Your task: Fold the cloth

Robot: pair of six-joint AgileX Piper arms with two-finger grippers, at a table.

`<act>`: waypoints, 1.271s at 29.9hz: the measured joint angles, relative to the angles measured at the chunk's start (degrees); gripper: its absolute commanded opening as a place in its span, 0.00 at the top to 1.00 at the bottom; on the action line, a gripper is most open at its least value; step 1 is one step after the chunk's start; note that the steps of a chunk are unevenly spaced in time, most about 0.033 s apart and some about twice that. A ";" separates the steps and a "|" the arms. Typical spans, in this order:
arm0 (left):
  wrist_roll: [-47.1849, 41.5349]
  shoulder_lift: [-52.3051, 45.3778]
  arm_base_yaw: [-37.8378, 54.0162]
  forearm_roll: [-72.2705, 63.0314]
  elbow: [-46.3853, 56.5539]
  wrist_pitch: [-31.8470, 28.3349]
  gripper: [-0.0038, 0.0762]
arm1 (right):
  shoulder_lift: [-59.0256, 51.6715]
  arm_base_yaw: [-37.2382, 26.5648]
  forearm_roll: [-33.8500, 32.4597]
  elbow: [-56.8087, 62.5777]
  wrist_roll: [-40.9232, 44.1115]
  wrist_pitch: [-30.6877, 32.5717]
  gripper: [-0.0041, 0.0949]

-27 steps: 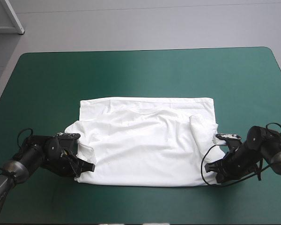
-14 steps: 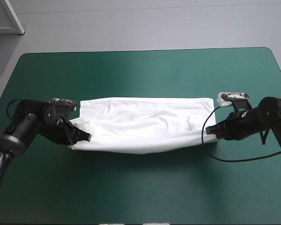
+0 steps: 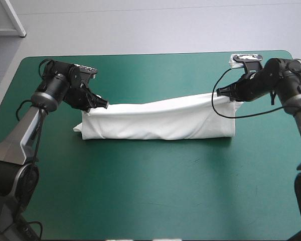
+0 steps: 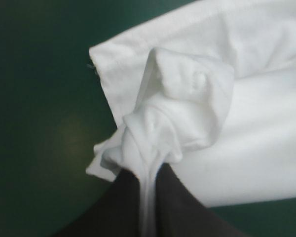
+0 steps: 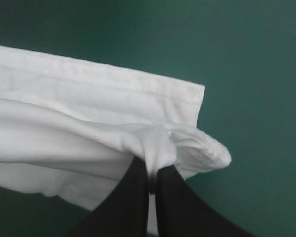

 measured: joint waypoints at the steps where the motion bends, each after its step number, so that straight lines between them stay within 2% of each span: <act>1: 0.00 1.76 0.00 0.64 -1.62 0.06 0.96 | 2.62 0.00 0.13 -1.76 0.00 -0.16 0.97; 9: -2.90 12.36 -0.04 7.03 -5.78 -2.23 0.96 | 16.12 0.00 0.64 -7.40 -0.61 -1.54 0.97; 12: -3.81 14.61 -0.04 7.70 -5.84 -3.92 0.93 | 18.86 0.00 0.93 -7.48 -1.63 -1.73 0.93; 14: -4.08 15.45 -0.04 7.83 -5.84 -4.55 0.86 | 20.10 0.00 1.86 -7.48 -2.93 -1.81 0.82; 19: -4.34 15.89 -0.04 8.36 -5.90 -4.45 0.56 | 20.70 0.00 5.22 -8.13 -5.47 -2.41 0.30; 21: -4.52 15.46 -0.04 8.90 -5.89 -3.43 0.44 | 20.70 0.00 6.27 -9.28 -6.11 -2.18 0.20; 23: -4.64 14.44 -0.04 9.19 -6.13 -2.24 0.39 | 20.19 0.00 6.85 -10.86 -6.30 -1.94 0.18; 29: -6.15 9.50 -0.04 9.06 -12.35 -0.07 0.40 | 14.30 0.00 6.91 -15.25 -5.68 -1.66 0.18; 31: -6.80 7.79 -0.04 7.71 -15.11 0.12 0.43 | 11.85 0.00 6.77 -15.63 -5.39 -0.82 0.18; 34: -6.88 5.73 -0.04 2.57 -17.21 0.52 0.55 | 9.08 0.00 5.09 -15.83 -4.62 1.65 0.18; 38: -6.33 5.23 -0.93 -2.97 -17.25 0.87 0.83 | 7.77 0.00 1.21 -15.69 -4.14 6.58 0.21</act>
